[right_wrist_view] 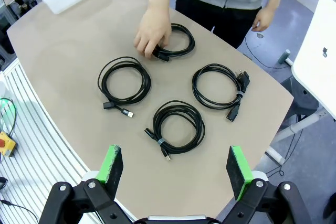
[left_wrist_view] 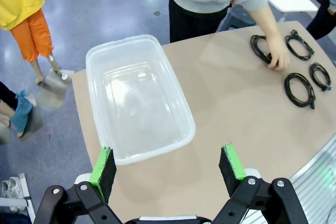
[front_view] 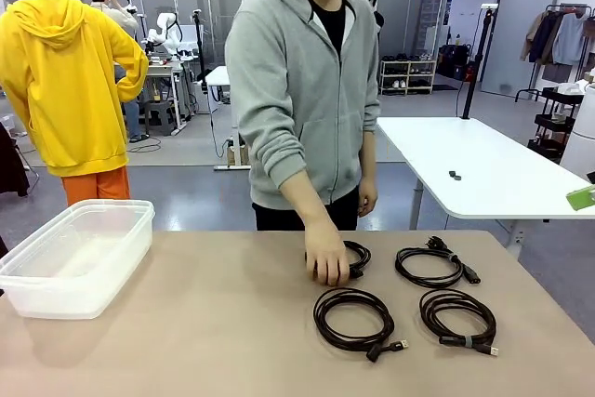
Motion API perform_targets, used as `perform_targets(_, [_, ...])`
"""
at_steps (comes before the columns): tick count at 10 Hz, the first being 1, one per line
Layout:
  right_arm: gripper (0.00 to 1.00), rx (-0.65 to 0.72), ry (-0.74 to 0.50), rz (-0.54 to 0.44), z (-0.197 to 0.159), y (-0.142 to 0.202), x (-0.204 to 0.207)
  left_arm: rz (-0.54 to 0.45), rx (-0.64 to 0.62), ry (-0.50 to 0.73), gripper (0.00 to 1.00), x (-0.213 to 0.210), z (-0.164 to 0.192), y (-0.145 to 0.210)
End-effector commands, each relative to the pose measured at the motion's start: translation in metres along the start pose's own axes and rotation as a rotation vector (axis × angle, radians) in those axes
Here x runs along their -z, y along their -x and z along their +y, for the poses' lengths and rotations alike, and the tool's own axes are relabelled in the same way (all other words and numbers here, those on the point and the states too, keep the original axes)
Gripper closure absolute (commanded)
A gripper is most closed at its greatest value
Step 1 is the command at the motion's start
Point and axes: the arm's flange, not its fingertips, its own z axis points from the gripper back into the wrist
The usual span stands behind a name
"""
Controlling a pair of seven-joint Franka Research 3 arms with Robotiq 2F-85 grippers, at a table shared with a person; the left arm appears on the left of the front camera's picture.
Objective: Organize and store the cables.
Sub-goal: Place the Power Cable into the Organizing box.
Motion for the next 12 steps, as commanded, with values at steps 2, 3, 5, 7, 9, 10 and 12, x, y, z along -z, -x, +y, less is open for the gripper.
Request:
perform_targets(2, [0.00, -0.007, -0.007, -0.003, 0.000, 0.000, 0.001, -0.003, 0.006, 0.005, 0.00, 0.000, -0.002, -0.001])
perform_targets(3, [0.00, -0.007, -0.007, -0.003, 0.000, 0.000, 0.001, -0.003, 0.006, 0.005, 0.00, 0.000, -0.002, -0.001])
perform_targets(5, [0.00, -0.007, -0.007, -0.003, 0.000, 0.000, 0.001, -0.003, 0.006, 0.005, 0.00, 0.000, -0.002, -0.001])
perform_targets(7, [0.00, -0.007, -0.007, -0.003, 0.000, 0.000, 0.001, -0.003, 0.006, 0.005, 0.00, 0.000, -0.002, -0.001])
perform_targets(9, [0.00, -0.007, -0.007, -0.003, 0.000, 0.000, 0.001, -0.003, 0.006, 0.005, 0.00, 0.000, -0.002, -0.001])
perform_targets(10, [0.00, -0.007, -0.007, -0.003, 0.000, 0.000, 0.001, -0.003, 0.006, 0.005, 0.00, 0.000, -0.002, -0.001])
perform_targets(12, [0.00, 0.102, 0.089, 0.049, -0.014, -0.016, 0.030, -0.003, 0.006, 0.005, 0.00, 0.000, -0.002, -0.001])
